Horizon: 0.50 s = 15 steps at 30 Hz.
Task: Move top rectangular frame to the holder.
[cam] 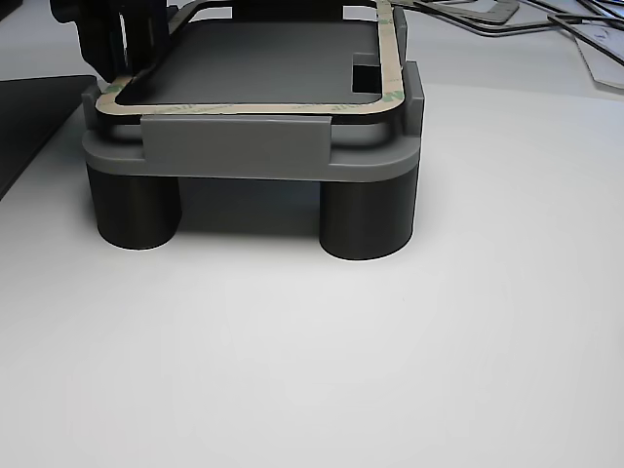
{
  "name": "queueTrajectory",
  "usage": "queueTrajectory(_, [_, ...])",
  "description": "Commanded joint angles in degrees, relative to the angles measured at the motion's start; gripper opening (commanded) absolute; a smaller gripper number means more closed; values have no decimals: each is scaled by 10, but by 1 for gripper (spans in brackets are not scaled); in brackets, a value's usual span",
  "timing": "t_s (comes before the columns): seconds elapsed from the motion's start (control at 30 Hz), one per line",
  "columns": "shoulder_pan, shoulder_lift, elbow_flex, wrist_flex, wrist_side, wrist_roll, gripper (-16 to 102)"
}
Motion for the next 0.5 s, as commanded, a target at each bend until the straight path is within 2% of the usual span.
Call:
queueTrajectory(0.0, [-9,11,-10,0,1,1,-7])
queueTrajectory(0.17, [-9,11,-9,-3,0,0,-7])
queueTrajectory(0.3, [-9,11,-6,-8,-3,-1,-1])
queueTrajectory(0.33, [-9,11,-6,-9,-4,-2,7])
queueTrajectory(0.37, [-9,11,-6,-9,-3,-2,26])
queueTrajectory(0.4, [-9,11,-8,-7,0,-3,56])
queueTrajectory(0.43, [-8,11,-9,-6,0,-3,101])
queueTrajectory(0.47, [-8,11,-11,-4,0,-4,95])
